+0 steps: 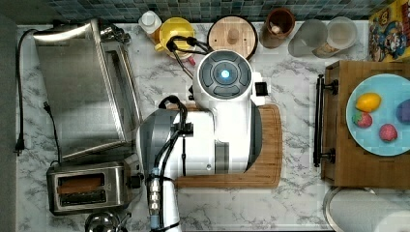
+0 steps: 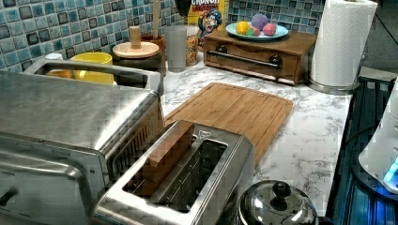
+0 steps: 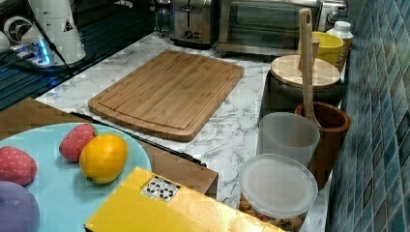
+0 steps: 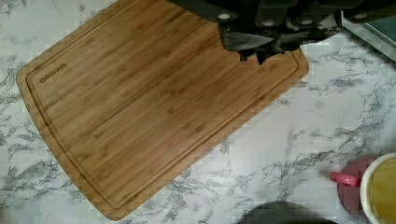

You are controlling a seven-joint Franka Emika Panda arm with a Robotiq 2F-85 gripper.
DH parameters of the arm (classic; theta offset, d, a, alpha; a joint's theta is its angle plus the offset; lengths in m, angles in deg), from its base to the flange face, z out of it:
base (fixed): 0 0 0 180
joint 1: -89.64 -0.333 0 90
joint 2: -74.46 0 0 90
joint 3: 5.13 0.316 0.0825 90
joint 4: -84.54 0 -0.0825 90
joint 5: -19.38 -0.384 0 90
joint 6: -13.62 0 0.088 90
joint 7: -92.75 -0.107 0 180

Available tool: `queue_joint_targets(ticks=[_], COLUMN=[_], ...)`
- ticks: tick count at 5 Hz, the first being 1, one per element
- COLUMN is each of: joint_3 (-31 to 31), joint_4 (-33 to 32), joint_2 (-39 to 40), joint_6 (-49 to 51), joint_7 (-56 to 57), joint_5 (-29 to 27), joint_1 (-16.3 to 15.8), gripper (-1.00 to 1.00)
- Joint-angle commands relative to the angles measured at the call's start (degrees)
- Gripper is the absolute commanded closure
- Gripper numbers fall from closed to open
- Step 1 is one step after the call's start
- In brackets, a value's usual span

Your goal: Turn on the toaster.

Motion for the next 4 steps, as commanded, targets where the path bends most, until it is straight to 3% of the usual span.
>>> queue_joint_targets(ticks=[1, 4], joint_3=[0.13, 4.29], joint_4=[-0.01, -14.16], joint_2=[-0.05, -6.09], joint_6=[-0.22, -8.64], joint_7=[1.06, 8.90], joint_5=[-0.08, -3.93], joint_1=[-0.13, -3.67], gripper=[1.00, 1.00])
